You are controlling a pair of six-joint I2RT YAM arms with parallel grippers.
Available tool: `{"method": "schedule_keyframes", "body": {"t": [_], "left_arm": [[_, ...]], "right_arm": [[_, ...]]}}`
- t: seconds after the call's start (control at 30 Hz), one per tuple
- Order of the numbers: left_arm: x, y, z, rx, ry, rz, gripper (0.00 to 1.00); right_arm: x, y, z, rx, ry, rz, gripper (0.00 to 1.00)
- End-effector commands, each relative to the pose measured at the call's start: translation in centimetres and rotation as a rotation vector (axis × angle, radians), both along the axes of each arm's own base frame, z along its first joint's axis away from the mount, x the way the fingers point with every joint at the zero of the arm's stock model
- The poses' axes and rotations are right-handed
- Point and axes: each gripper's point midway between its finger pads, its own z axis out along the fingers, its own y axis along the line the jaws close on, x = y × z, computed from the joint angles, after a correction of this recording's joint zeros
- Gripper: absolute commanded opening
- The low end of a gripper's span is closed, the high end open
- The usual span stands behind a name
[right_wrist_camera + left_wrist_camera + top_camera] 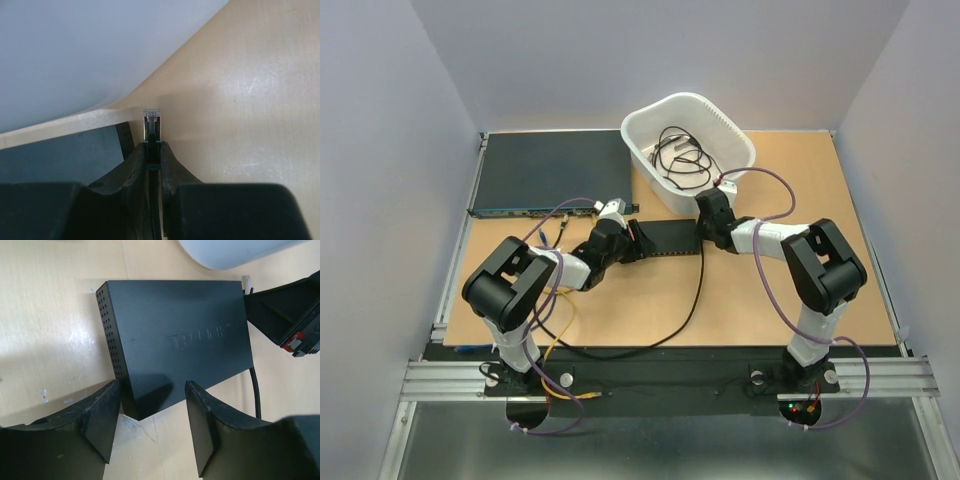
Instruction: Insert the plug into the switch port
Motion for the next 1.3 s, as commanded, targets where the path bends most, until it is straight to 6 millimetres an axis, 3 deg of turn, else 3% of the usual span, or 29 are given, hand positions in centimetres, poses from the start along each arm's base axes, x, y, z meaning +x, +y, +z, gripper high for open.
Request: {"method": "schedule_keyframes", "body": {"t": [0.0, 0.17, 0.33, 0.5, 0.63, 0.73, 0.87, 0.93, 1.0, 1.03, 1.17, 1.27], "left_arm": [[-2.3, -1.7, 1.4, -0.126, 0.003, -0.055, 0.62], [-6.2, -1.4, 0.7, -0.155, 0.052, -0.058, 0.61], [-9.0, 0.1, -0.6, -0.168, 0.116, -0.034, 0.61], [-10.6, 1.8, -0.9, -0.174, 0.129, -0.011, 0.61], [-11.7, 2.7, -0.9, -0.177, 0.151, -0.002, 0.61], [-12.2, 3.3, 0.3, -0.188, 0.127, 0.003, 0.62], [-11.9, 4.0, 2.0, -0.162, 0.080, 0.011, 0.62], [-10.7, 4.7, 3.9, -0.121, 0.018, 0.047, 0.63], [-9.2, 5.2, 6.1, -0.088, -0.058, 0.089, 0.64], [-9.0, 5.7, 6.3, -0.058, -0.062, 0.107, 0.65], [-6.6, 6.8, 10.9, -0.032, -0.187, 0.178, 0.67], [-5.5, 6.9, 12.0, -0.015, -0.219, 0.185, 0.67]], "right_arm": [[-2.0, 4.9, -0.7, 0.058, 0.002, 0.171, 0.01], [-4.5, 8.6, -1.7, 0.052, 0.002, 0.251, 0.00], [-5.4, 9.6, -2.4, 0.058, 0.013, 0.253, 0.00], [-5.7, 8.0, -2.1, 0.017, -0.011, 0.217, 0.00], [-5.5, 5.9, -0.2, -0.059, -0.069, 0.173, 0.01], [-5.9, 3.7, 1.2, -0.118, -0.088, 0.128, 0.01], [-6.8, 2.1, 2.8, -0.149, -0.099, 0.102, 0.01], [-7.7, 1.7, 3.6, -0.137, -0.095, 0.110, 0.01], [-8.6, 2.1, 4.7, -0.088, -0.103, 0.151, 0.00], [-8.9, 2.2, 5.0, -0.072, -0.106, 0.159, 0.00], [-10.0, 2.7, 6.2, -0.012, -0.109, 0.192, 0.00], [-11.3, 3.5, 6.3, 0.039, -0.081, 0.247, 0.00]]}}
